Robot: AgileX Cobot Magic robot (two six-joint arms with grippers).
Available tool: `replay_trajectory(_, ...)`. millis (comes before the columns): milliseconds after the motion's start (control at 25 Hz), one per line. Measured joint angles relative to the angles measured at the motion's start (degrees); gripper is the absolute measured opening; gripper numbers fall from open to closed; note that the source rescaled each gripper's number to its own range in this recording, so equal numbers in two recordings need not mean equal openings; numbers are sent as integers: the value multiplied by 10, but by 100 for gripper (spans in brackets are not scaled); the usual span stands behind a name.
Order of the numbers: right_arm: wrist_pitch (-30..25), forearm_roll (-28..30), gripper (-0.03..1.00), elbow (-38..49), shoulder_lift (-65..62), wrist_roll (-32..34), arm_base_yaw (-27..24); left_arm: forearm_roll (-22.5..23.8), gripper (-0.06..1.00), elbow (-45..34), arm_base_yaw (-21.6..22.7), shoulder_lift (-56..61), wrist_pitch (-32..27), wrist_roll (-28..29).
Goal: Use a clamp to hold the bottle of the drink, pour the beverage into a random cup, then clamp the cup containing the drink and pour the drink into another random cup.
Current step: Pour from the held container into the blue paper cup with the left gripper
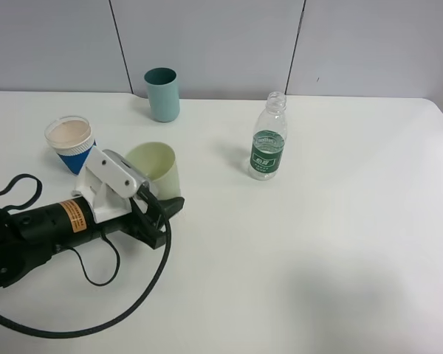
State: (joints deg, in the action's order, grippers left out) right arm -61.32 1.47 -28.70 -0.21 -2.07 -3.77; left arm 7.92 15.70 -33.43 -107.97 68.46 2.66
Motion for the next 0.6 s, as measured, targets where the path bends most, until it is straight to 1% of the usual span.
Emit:
replay_trajectory(160,0,0,100,0,0,0,0,-44,2,0,0,46,-12,22)
replay_trajectory(320,0,0,100,0,0,0,0,-79,2,0,0,92,-57,61)
replay_trajectory(360,0,0,100,0,0,0,0,-79,2,-1,0,102,-67,69)
replay_trajectory(480,0,0,100,0,0,0,0,-102,2,-1,0,128,-93,81)
replay_trajectory(600,0,0,100,0,0,0,0,-151,2,-2,0,149,-125,79)
